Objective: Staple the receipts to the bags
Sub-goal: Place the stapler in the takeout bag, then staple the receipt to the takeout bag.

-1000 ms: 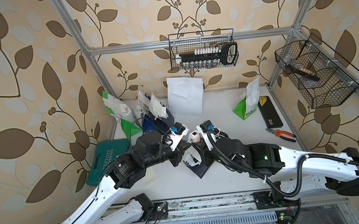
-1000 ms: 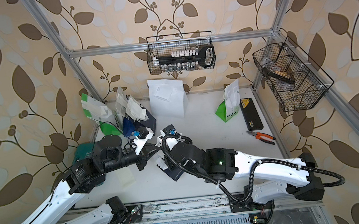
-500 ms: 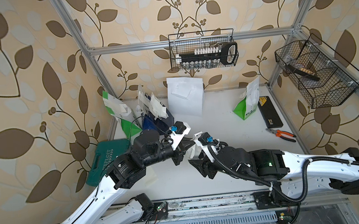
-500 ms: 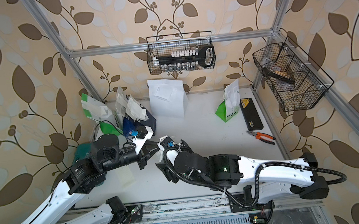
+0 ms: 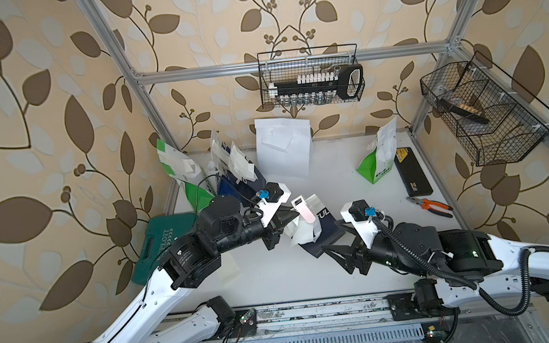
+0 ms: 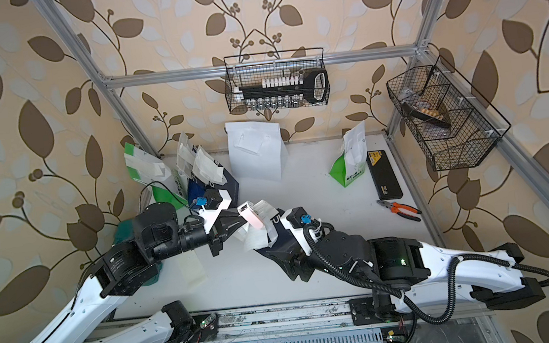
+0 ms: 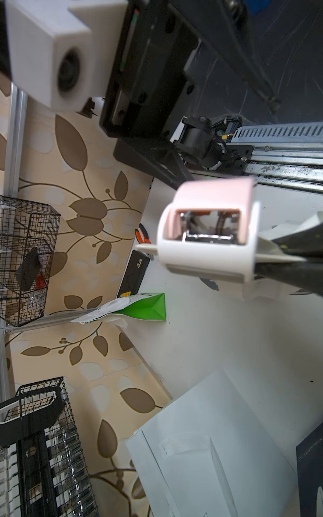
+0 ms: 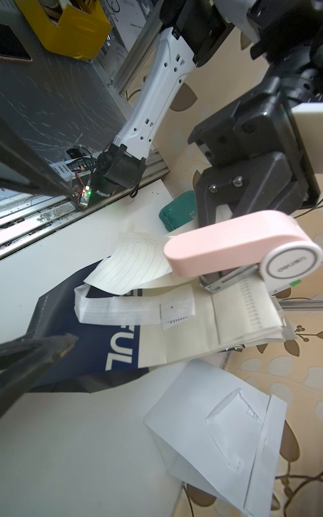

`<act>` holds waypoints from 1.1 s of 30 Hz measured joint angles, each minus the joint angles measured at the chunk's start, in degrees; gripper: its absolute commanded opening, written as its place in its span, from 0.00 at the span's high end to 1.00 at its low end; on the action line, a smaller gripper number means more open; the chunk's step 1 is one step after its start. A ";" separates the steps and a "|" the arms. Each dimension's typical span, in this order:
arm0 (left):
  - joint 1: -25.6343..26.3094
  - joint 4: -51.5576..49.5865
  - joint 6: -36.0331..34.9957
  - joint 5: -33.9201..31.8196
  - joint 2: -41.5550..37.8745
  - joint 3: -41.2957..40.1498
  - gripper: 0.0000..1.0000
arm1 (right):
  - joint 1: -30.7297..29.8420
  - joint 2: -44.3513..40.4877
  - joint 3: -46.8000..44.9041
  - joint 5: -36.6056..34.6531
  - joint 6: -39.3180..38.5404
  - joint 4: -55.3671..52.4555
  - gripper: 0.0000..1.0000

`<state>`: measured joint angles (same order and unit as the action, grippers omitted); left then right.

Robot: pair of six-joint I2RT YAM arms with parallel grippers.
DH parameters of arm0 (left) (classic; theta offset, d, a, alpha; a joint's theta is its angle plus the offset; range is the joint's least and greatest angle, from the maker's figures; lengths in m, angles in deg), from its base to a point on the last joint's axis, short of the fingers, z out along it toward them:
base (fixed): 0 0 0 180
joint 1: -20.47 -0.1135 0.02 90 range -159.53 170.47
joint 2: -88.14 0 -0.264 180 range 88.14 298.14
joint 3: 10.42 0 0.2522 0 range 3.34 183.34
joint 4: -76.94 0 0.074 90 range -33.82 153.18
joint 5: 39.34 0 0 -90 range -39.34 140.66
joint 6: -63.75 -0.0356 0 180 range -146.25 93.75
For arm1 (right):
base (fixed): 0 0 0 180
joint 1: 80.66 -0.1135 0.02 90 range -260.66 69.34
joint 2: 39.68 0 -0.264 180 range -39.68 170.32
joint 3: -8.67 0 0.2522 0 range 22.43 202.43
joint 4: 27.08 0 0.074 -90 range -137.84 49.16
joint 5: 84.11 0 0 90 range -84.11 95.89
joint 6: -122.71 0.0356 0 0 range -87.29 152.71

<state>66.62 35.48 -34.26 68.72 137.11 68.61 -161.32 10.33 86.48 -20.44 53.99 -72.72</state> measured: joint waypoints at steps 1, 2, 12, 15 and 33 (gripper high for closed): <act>0.00 -0.59 -0.13 0.17 0.22 0.31 1.00 | 0.00 0.02 1.18 0.00 -0.96 -0.76 0.15; 0.00 -1.05 -0.33 0.63 0.42 0.63 1.00 | 0.02 0.02 2.56 0.07 -2.05 -1.66 0.12; 0.00 -4.50 -0.92 6.62 2.23 3.04 1.00 | 10.75 0.61 12.68 11.87 -11.58 -4.92 0.00; 0.00 -5.42 -0.90 8.66 3.19 3.34 1.00 | 18.12 3.52 15.21 20.04 -13.25 -5.01 0.00; 0.00 -8.55 -0.87 14.05 4.81 5.49 1.00 | 30.42 11.34 14.82 57.90 -16.98 -1.25 0.00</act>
<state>66.62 26.93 -35.14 82.78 141.92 74.10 -130.89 21.68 101.30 37.46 37.00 -73.96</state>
